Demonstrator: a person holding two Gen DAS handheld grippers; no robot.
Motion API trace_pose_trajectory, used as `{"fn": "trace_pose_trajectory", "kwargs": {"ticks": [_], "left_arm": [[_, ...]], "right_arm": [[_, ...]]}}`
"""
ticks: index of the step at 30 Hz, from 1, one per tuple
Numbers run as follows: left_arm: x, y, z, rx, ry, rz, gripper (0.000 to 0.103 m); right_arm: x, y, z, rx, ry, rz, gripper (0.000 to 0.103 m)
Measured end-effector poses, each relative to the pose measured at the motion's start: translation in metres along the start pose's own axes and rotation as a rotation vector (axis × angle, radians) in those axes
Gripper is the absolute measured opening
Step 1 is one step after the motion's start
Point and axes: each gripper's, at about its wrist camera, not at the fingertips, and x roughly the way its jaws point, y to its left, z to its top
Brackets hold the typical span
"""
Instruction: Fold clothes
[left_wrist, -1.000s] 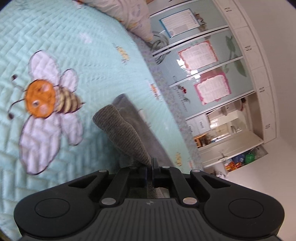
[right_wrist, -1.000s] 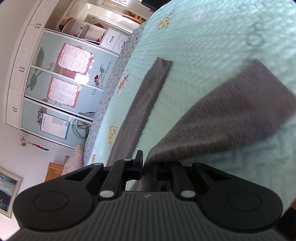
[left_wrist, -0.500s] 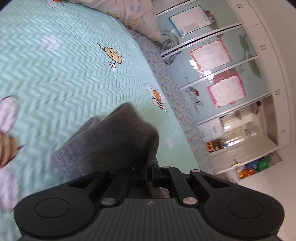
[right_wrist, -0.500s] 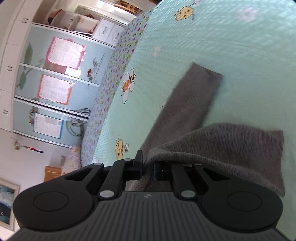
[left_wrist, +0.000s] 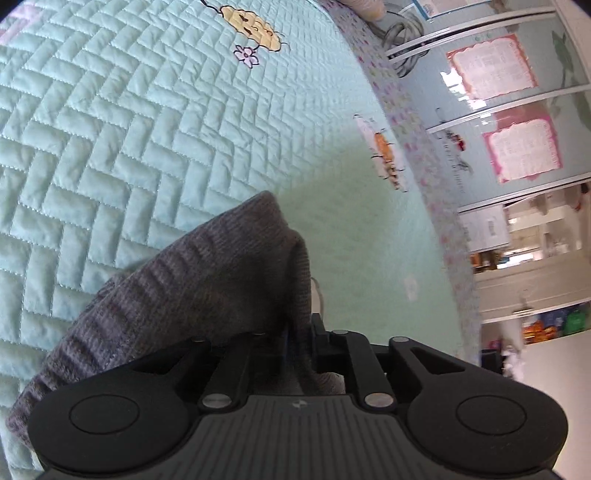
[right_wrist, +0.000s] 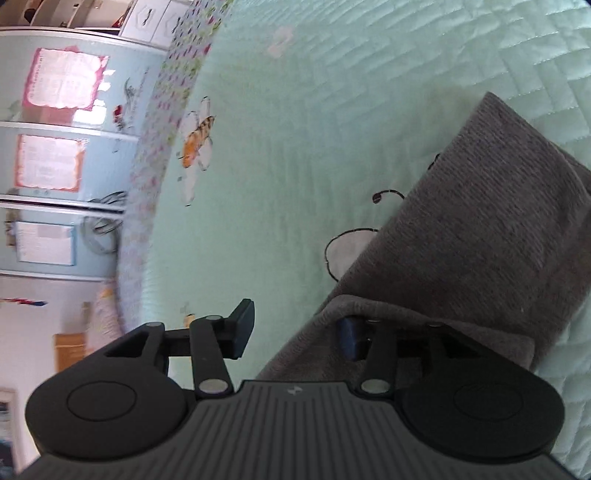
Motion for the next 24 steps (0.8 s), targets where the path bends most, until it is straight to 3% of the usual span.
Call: {"fn": "trace_pose_trajectory", "kwargs": {"ticks": [3, 5, 8, 12, 14, 17, 19, 21, 24], "left_arm": [[-0.009, 0.007, -0.004, 0.005, -0.010, -0.015, 0.016], [-0.010, 0.009, -0.005, 0.021, -0.012, -0.015, 0.016], [-0.013, 0.007, -0.005, 0.051, -0.012, 0.003, 0.016], [-0.025, 0.004, -0.006, 0.079, -0.011, 0.005, 0.025], [-0.028, 0.006, -0.002, 0.074, -0.012, 0.009, 0.026], [-0.033, 0.006, -0.001, 0.078, -0.012, 0.010, 0.027], [-0.037, 0.005, -0.002, 0.085, -0.011, 0.007, 0.035], [-0.040, 0.004, -0.004, 0.093, -0.010, 0.004, 0.039], [-0.046, 0.003, -0.005, 0.104, -0.008, 0.000, 0.039]], "right_arm": [[-0.013, -0.003, 0.001, 0.037, 0.009, 0.070, 0.052], [-0.022, -0.005, 0.002, 0.062, 0.014, 0.116, 0.064], [-0.035, -0.007, 0.004, 0.084, 0.022, 0.182, 0.067], [-0.059, 0.009, -0.007, -0.124, -0.047, 0.074, 0.067], [-0.074, 0.002, -0.010, -0.162, -0.064, 0.147, 0.068], [-0.095, -0.010, -0.005, -0.153, -0.162, 0.169, 0.068], [-0.110, -0.007, -0.011, -0.225, -0.210, 0.146, 0.069], [-0.118, -0.007, -0.030, -0.273, -0.164, 0.213, 0.069], [-0.129, -0.022, -0.077, -0.318, -0.107, 0.238, 0.070]]}}
